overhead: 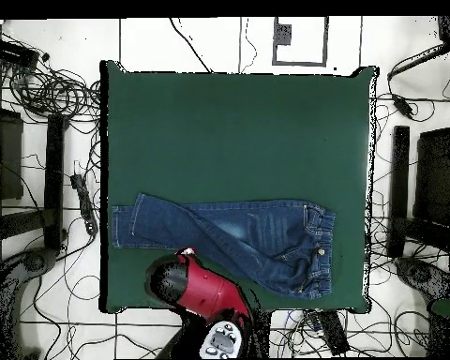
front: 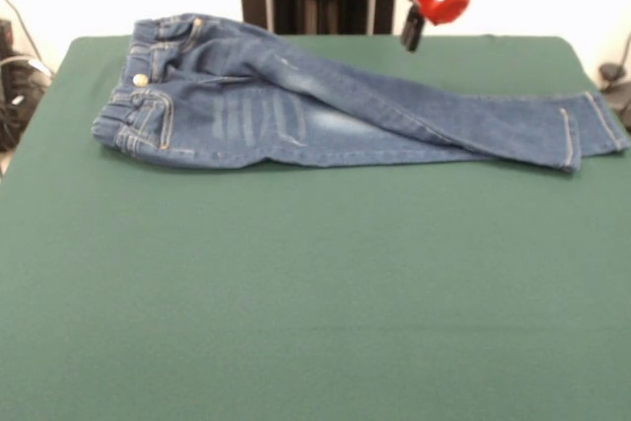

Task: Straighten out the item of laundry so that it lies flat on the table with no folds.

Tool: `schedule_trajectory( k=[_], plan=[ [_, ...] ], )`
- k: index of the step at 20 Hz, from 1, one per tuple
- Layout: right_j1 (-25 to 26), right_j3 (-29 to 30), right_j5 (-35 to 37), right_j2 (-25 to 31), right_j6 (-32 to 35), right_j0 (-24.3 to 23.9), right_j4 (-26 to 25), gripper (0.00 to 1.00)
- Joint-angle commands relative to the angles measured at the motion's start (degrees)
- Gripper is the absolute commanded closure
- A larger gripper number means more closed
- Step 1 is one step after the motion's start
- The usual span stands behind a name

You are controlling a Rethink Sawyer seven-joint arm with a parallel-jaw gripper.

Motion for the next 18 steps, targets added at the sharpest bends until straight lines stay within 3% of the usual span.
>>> schedule_trajectory(
  k=[1,4,18],
  plan=[
    [4.81,-3.16,-4.2,4.44,7.61,-6.18,1.79,1.0],
    [6.06,-4.86,-3.89,3.69,6.52,-6.66,0.69,1.0],
    [6.99,-11.25,4.23,-2.85,10.78,0.52,2.99,1.0]
  ],
)
